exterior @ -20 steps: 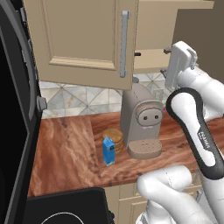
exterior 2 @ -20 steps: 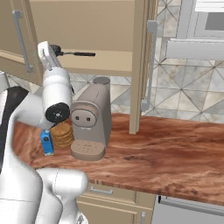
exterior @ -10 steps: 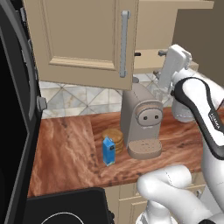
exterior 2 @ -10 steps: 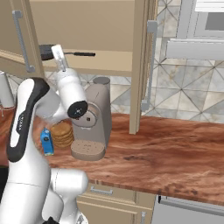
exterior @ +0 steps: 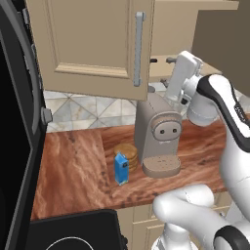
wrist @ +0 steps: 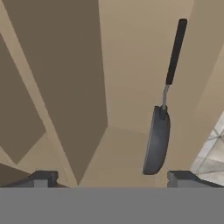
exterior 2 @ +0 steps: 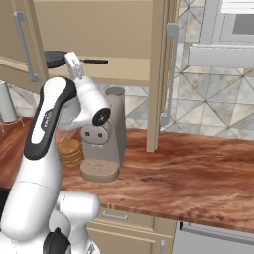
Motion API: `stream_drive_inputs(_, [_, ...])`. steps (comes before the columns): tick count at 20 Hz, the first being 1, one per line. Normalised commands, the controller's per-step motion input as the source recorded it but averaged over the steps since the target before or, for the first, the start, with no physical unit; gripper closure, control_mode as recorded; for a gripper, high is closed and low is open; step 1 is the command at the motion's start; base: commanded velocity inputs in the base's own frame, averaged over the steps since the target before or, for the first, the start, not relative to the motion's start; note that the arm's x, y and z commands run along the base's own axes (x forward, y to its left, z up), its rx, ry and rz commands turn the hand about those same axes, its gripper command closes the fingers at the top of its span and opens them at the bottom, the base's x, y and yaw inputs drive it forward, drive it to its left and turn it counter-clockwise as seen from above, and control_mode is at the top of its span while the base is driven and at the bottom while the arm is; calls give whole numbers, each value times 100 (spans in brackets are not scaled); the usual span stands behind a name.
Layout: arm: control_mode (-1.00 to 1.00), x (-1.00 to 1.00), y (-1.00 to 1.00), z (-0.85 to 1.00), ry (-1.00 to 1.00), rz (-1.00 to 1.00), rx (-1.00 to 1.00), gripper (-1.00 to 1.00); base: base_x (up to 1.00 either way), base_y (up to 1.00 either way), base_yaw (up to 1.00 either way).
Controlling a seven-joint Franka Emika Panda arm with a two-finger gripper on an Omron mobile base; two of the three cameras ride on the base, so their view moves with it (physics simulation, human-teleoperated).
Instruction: Pick the pan from the cabinet and place it on the stove. Then turn on the stove burner for the pan.
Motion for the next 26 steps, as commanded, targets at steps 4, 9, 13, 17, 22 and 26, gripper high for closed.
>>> stream_drive_inputs(4, [-100,17,16,0,0,17,0,-100,0,0,0])
stream_drive_inputs(9, [-100,0,25,0,0,12,0,-100,0,0,0])
stream_drive_inputs(13, [-100,0,29,0,0,10,0,-100,0,0,0])
stream_drive_inputs(17, [-100,5,22,0,2,8,0,-100,0,0,0])
stream_drive_inputs(22, [-100,16,0,0,4,7,0,-100,0,0,0])
stream_drive_inputs(26, [-100,20,0,0,4,7,0,-100,0,0,0])
